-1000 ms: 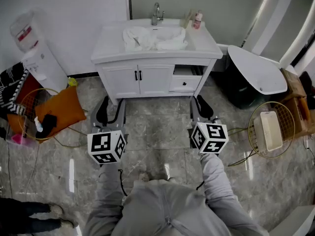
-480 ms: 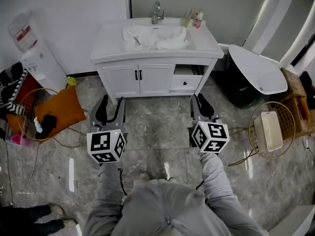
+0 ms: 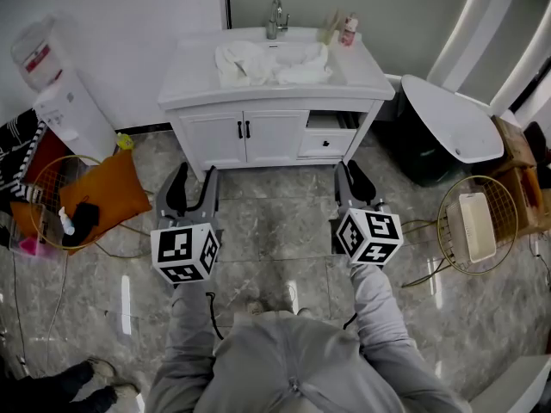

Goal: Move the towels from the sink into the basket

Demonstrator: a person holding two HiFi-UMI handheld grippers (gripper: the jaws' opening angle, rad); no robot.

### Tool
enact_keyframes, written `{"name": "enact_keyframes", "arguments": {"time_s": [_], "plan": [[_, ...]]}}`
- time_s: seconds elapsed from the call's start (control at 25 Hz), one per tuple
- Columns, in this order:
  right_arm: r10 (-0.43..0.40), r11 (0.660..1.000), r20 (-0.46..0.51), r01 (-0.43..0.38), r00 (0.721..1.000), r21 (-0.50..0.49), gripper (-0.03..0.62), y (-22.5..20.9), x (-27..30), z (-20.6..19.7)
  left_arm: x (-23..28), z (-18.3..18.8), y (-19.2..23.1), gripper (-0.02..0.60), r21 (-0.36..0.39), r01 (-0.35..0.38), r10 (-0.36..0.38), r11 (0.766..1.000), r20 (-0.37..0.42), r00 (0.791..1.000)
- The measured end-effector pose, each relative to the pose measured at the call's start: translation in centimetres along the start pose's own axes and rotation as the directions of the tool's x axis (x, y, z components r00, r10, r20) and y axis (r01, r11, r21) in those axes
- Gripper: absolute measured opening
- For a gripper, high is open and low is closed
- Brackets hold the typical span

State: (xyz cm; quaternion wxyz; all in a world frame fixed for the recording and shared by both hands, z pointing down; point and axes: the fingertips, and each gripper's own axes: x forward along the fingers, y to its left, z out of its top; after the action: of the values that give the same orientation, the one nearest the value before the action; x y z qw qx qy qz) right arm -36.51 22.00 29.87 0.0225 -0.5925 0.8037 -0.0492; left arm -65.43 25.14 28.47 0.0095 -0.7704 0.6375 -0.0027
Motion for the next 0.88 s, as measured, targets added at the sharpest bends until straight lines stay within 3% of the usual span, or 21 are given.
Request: {"name": "enact_keyframes", "arguments": {"time_s": [0.56,0.88], "plan": [[-0.015,1.000,0.011,0.015,1.000,-0.025,0.081,3.9,1.9,0.3,1.4,-0.7,4.4,0.247,-0.004,0.046,-0.046,0.999,-0.006,0.999],[-0.036,0.999,-0.011,0.036,0.999,-0.027,0.081,3.6,3.6,-1.0,3.8,-1.9,6.6,0.247,-0.011,0.054,-0.055,0.998,-0.030,0.998]]}}
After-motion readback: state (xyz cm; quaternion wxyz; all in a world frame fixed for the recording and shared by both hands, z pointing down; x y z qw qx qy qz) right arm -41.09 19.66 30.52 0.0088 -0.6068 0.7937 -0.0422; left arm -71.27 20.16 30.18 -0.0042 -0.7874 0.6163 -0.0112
